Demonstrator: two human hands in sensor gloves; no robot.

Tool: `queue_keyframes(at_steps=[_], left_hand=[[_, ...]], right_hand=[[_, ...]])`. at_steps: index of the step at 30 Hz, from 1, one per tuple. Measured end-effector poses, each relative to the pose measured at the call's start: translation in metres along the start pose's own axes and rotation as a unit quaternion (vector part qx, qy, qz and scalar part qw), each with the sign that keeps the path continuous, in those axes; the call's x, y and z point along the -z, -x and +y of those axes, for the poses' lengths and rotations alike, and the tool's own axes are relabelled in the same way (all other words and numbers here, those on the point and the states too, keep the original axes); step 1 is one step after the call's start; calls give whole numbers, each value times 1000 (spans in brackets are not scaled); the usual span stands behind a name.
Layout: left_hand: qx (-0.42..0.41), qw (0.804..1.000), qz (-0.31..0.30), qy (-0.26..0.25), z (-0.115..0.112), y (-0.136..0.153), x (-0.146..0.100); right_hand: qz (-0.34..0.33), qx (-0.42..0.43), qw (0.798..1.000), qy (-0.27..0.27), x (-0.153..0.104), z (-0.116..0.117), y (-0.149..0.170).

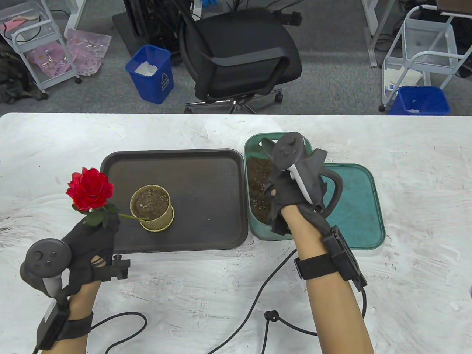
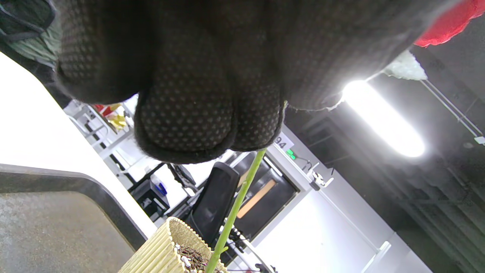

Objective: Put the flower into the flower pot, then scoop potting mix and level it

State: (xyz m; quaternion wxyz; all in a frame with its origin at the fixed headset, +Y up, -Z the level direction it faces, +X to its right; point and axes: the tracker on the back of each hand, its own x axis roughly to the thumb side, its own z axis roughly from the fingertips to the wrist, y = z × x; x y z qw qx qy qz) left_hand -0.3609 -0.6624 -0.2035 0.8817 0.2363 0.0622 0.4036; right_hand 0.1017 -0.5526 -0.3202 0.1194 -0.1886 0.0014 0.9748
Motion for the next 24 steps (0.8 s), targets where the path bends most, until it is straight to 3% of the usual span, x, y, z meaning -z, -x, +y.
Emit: queue_keyframes(at_steps=[6,13,16,24], left_hand=[[-1,1000,2,0,0,0,0],[2,1000,0,-1,0,0,0],[1,1000,0,-1,0,0,-1],[0,1000,1,-1,-1,0,-1]], right_hand=[[74,-95,980,-160,27,32,22],[98,-196,957,-187,31,57,24],[99,-182,958,-198,34,63,27],[87,-30,957,-276,44,71,43]])
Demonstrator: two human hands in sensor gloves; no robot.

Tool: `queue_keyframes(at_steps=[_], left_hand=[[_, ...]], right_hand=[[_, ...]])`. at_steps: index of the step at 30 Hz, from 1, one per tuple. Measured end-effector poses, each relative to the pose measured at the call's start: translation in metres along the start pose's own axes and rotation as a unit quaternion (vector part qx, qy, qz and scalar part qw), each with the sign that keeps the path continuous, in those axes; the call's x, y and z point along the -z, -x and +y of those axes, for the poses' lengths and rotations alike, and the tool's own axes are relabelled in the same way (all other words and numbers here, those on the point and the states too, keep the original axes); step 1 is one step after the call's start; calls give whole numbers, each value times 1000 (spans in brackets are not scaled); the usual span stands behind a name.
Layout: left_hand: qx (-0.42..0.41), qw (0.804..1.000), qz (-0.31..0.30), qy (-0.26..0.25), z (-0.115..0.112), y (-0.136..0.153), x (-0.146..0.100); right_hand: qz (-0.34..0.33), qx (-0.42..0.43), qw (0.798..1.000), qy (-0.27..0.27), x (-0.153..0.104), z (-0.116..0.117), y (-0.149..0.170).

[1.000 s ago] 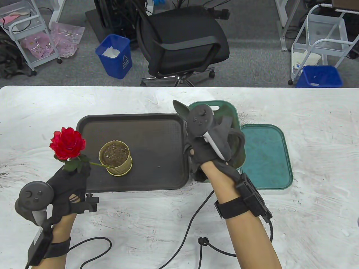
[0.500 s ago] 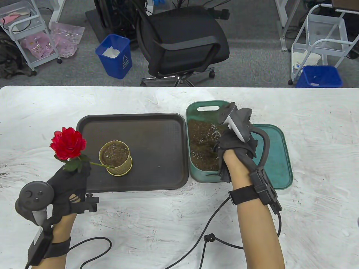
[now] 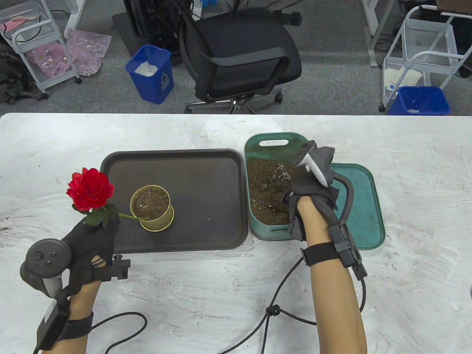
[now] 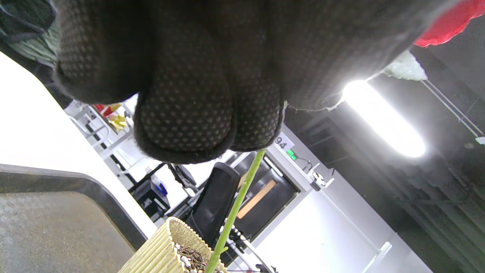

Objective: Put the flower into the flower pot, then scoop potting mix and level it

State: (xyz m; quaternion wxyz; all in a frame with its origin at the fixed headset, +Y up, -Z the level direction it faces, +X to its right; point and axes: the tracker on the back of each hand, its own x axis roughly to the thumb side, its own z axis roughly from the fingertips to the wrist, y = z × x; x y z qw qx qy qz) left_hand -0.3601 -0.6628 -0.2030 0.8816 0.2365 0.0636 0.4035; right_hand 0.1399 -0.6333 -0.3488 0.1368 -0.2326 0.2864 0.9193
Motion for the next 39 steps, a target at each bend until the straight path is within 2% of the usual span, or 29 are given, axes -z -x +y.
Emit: queue_keyframes(at_steps=[8,17,23,28,35,39], left_hand=[[1,1000,1,-1,0,0,0],[1,1000,0,0,0,0,0],[2,1000,-4,1,0,-1,0],[1,1000,-3,1,0,0,0],[-2,1000,0,1,0,0,0],[-2,1000,-1,2,-1,0,0]], right_hand=[[-41,101,992,-70,21,15,-8],[-73,193,969,-133,35,27,-11],[-88,301,937,-153,31,25,12],[-104,380,906,-155,20,20,28],[-126,435,884,-120,0,6,41],[-145,436,882,-106,-15,0,37]])
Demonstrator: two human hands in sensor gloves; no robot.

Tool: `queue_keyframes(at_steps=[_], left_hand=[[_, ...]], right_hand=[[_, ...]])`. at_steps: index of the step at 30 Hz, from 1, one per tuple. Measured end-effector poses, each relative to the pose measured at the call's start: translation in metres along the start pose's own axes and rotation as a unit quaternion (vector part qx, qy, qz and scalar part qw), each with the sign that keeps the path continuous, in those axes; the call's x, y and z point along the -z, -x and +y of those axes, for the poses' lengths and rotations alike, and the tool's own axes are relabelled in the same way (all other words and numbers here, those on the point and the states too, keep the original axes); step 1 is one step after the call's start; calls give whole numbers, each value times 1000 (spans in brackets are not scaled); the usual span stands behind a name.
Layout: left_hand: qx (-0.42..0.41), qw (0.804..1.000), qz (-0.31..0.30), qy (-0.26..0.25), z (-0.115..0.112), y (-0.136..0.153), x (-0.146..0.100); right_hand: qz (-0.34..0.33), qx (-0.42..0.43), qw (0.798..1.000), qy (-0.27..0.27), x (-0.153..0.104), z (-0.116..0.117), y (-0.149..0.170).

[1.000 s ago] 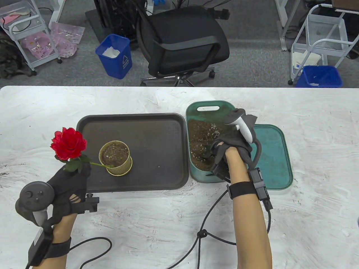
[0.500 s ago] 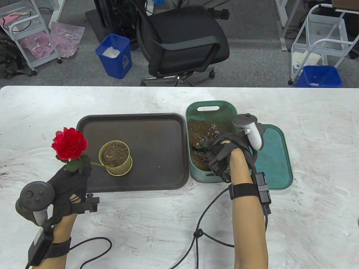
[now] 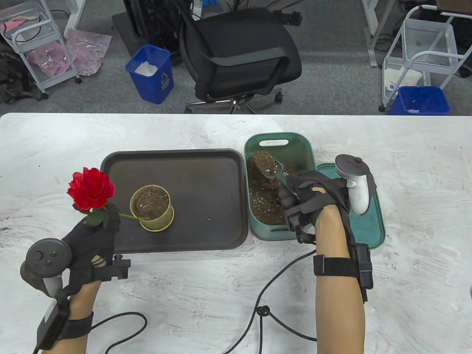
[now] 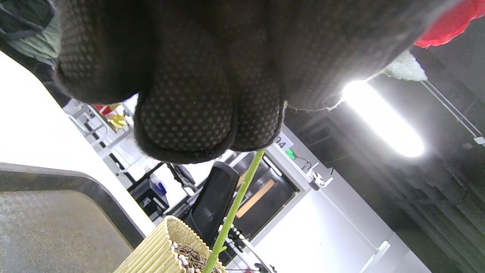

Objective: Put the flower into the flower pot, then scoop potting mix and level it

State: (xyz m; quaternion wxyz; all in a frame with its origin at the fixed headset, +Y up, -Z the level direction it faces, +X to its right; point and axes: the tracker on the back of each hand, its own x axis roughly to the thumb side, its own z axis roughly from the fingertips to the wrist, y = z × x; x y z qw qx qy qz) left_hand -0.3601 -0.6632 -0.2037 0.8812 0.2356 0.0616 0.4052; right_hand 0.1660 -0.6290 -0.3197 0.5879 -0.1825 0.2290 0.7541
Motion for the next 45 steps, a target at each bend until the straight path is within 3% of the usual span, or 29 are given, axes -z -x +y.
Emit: queue_keyframes(at_steps=[6,11,16,21,28,29,30,33,37,45], left_hand=[[-1,1000,1,0,0,0,0],[-3,1000,4,0,0,0,0],[-4,1000,4,0,0,0,0],[-2,1000,2,0,0,0,0],[-4,1000,4,0,1,0,0],[-3,1000,4,0,0,0,0],[-4,1000,4,1,0,0,1],[-2,1000,2,2,0,0,0],[0,1000,-1,3,-1,-2,-1],[-3,1000,4,2,-1,0,0]], right_hand=[[-48,-32,997,-57,-16,41,-22],[-88,-65,984,-139,-24,106,-42],[-88,-89,973,-196,-15,170,-44],[-57,-130,969,-204,6,213,-30],[-65,-202,968,-134,14,237,-30],[-80,-222,966,-103,11,240,-33],[-108,-260,958,-63,7,244,-37],[-160,-345,925,-8,-4,257,-44],[-228,-411,882,43,-21,270,-47],[-302,-489,813,99,-45,282,-46]])
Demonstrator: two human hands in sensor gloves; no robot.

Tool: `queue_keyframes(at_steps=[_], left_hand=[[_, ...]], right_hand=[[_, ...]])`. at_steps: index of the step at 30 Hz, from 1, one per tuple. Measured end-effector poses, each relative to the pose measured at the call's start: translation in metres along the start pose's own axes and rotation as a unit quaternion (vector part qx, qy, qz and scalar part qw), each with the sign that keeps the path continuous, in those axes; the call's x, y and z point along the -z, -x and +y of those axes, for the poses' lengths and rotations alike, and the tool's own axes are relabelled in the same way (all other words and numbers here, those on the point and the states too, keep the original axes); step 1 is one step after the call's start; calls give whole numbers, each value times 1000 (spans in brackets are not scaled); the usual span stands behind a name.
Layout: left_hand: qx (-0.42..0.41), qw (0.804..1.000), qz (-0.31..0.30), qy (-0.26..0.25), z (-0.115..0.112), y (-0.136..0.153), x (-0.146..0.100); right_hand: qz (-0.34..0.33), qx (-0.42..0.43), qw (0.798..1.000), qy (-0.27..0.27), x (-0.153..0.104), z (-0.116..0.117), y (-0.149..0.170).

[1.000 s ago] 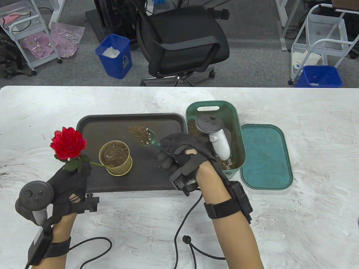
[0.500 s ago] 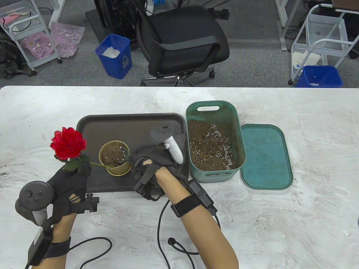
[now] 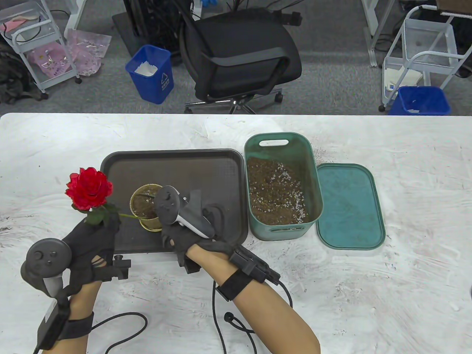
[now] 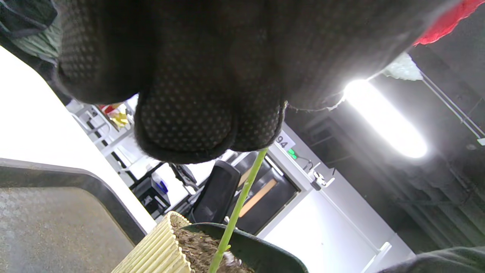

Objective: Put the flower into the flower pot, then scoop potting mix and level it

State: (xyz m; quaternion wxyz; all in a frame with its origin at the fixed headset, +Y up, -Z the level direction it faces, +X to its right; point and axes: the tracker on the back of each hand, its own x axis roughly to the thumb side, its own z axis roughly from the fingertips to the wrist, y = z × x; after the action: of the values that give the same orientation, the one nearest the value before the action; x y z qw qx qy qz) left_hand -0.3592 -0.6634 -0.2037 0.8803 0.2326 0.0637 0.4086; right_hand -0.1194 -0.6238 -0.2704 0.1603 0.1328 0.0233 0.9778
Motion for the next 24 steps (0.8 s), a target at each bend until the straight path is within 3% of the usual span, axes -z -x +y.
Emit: queue_keyframes(at_steps=[6,12,19,24], left_hand=[[-1,1000,-1,1,0,0,0],[2,1000,-4,1,0,0,0],[2,1000,-3,0,-1,0,0],[4,1000,-3,-1,0,0,0]], right_hand=[[-13,-50,998,31,-6,-11,0],[4,-32,998,50,-11,-36,17],[52,-25,993,103,-18,-87,56],[128,-3,982,139,-23,-125,105]])
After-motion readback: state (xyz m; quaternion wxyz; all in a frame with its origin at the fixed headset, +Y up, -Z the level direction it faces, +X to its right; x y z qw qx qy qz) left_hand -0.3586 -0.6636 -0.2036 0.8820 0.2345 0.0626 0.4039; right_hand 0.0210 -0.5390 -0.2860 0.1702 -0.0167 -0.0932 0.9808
